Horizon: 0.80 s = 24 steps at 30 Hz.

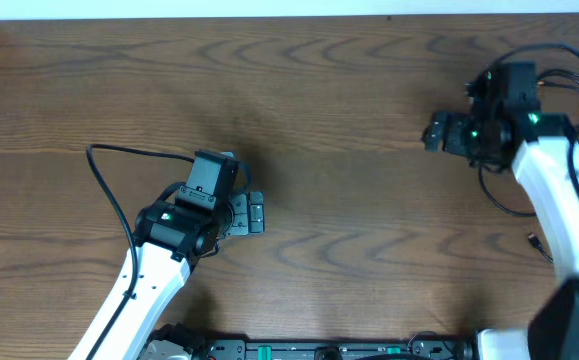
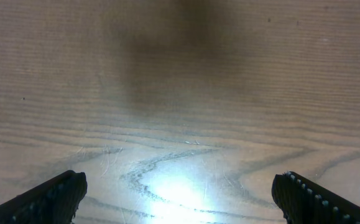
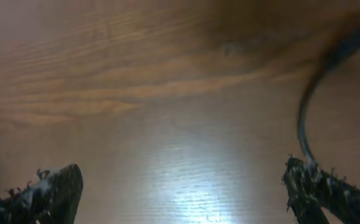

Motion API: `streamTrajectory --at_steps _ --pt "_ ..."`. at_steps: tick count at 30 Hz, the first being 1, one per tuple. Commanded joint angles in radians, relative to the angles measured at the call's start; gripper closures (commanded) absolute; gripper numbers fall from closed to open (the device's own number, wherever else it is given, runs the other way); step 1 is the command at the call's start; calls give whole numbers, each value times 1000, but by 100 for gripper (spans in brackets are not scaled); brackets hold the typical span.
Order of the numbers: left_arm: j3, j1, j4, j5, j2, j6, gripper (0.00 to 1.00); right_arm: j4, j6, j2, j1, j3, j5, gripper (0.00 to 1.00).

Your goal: Untangle cables

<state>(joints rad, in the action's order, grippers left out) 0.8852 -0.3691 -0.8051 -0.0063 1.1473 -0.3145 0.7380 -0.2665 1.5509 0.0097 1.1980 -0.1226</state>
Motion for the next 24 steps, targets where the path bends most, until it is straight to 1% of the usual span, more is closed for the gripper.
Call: streamTrajectory --at_steps 1,8,17,24 --pt "20 4 -2 -13 -8 -5 0 -123 -70 -77 5 -124 68 1" --pt "20 4 -2 -13 -8 -5 0 -468 -70 -209 5 -390 68 1" --pt "20 4 -2 -13 -8 -5 0 -884 -70 -279 5 -701 68 1" --pt "20 4 -2 -13 -8 -5 0 -1079 -70 -344 5 -869 68 1"
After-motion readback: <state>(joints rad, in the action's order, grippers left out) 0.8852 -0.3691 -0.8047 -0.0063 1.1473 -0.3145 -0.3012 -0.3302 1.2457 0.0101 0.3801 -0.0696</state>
